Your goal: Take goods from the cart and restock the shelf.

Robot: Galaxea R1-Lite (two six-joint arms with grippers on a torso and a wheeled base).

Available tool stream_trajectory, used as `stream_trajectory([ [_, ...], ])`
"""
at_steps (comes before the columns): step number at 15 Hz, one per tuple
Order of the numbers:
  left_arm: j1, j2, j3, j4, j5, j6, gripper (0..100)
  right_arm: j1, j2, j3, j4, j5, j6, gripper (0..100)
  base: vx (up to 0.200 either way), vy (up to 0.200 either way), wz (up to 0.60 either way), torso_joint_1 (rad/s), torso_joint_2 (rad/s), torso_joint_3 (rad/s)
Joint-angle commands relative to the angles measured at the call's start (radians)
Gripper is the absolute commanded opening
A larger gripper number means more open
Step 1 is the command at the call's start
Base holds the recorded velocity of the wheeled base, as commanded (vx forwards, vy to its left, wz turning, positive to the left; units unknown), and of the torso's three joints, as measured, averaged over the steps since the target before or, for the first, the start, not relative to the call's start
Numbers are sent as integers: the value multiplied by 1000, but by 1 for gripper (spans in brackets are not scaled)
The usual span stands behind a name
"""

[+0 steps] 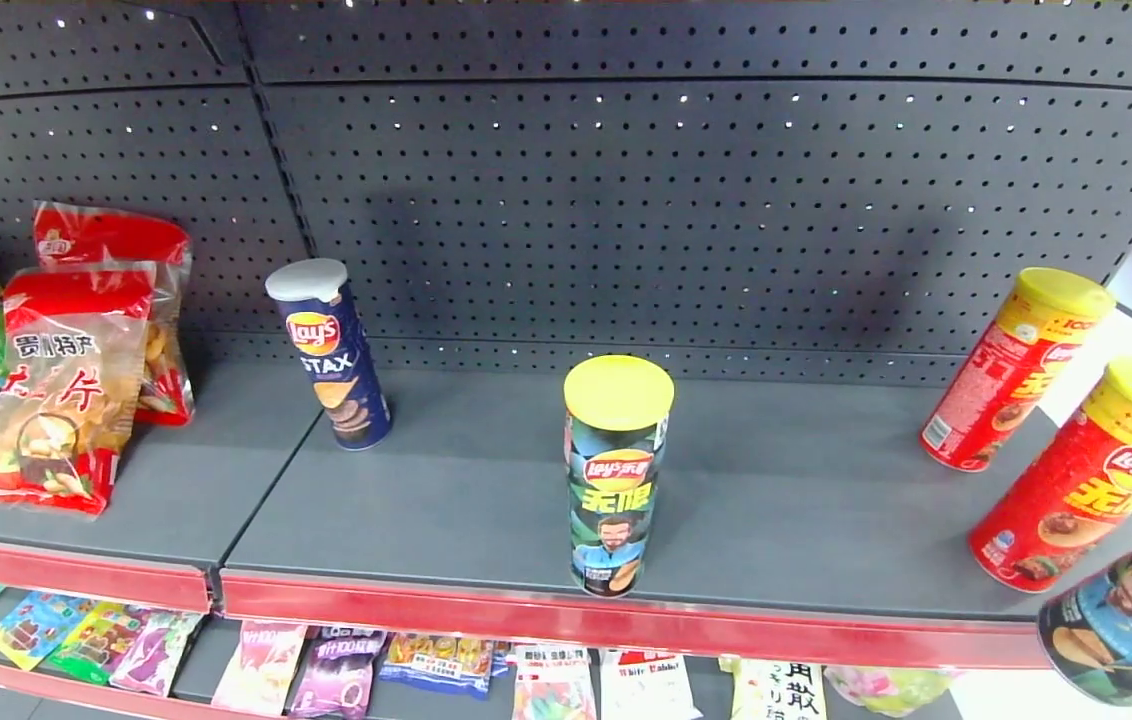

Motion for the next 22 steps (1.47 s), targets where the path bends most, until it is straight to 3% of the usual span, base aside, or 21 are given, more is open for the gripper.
stream_trajectory([
  [1,0,-70,41,-1,-1,1,100,3,169,-41,-103,61,-1,0,0,0,0,0,0,0],
  [3,0,-161,79,-1,-12,1,100,7,359,-122,-204,169,1,0,0,0,0,0,0,0],
  [4,0,-210,98,1,-13,1,100,7,359,-122,-204,169,1,0,0,0,0,0,0,0],
  [6,0,-236,104,1,-13,-1,100,97,569,-212,-264,238,27,0,0,0,0,0,0,0],
  [9,-2,-236,110,1,-21,-2,100,175,695,-269,-338,236,44,0,0,0,0,0,0,0],
  [11,-2,-237,111,1,-22,-2,100,180,807,-308,-423,239,38,0,0,0,0,0,0,0],
  [19,-2,-237,139,-1,-19,-2,100,197,1013,-450,-436,298,33,0,0,0,0,0,0,0],
  [22,-2,-237,147,-2,-19,-2,100,220,1071,-467,-503,298,33,0,0,0,0,0,0,0],
])
